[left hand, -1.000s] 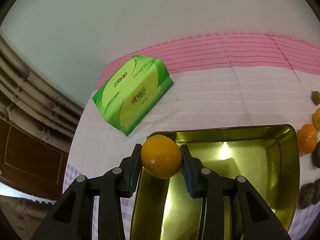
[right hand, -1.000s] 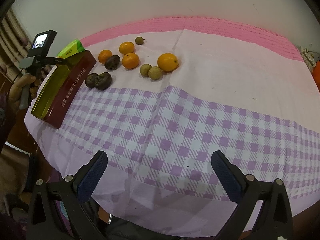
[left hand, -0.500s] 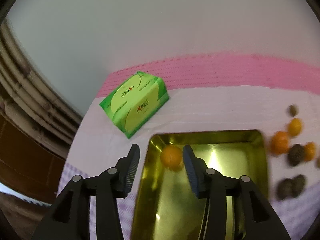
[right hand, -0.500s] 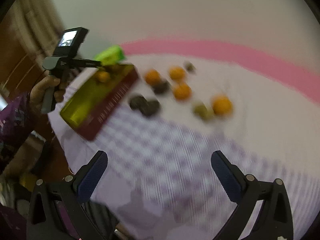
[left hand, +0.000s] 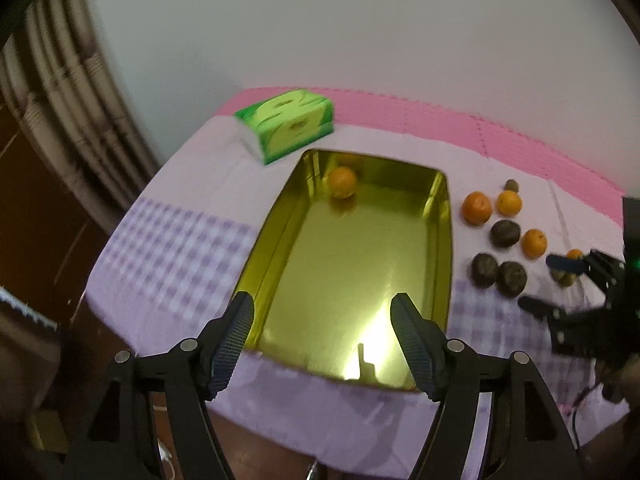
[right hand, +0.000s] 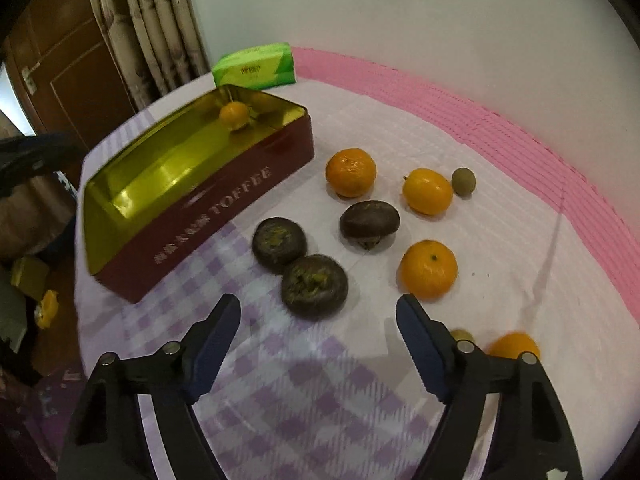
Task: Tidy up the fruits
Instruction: 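Grasp a dark round fruit on the cloth with the right gripper, then carry the dark fruit over the gold tray and open the right gripper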
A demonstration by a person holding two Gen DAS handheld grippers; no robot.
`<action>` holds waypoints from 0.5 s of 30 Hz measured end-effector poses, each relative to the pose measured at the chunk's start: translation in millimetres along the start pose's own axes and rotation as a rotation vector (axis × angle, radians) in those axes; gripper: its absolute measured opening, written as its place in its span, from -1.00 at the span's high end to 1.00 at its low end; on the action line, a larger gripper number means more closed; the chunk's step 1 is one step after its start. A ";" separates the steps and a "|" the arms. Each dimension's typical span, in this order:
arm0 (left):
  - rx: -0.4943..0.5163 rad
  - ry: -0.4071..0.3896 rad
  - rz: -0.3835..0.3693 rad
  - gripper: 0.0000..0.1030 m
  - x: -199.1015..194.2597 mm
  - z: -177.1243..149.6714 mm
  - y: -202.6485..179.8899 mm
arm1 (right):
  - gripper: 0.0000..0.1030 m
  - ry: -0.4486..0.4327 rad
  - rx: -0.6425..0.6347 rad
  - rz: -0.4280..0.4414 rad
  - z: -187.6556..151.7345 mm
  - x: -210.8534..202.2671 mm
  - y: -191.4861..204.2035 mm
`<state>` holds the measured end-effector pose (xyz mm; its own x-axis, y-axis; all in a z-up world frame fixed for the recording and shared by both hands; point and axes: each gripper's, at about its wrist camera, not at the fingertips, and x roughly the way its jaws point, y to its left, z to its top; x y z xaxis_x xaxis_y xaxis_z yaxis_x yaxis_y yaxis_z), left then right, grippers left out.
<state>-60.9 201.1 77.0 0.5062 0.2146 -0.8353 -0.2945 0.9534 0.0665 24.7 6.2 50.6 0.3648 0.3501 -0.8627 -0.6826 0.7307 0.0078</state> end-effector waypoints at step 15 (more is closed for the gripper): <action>-0.044 0.015 0.022 -0.40 8.3 -22.2 8.1 | 0.24 0.063 0.012 0.013 -11.4 -10.9 -0.1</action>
<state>-77.0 205.8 58.4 0.4872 0.2316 -0.8420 -0.3409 0.9381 0.0608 13.5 -4.3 54.2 0.3152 0.3221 -0.8927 -0.6791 0.7337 0.0249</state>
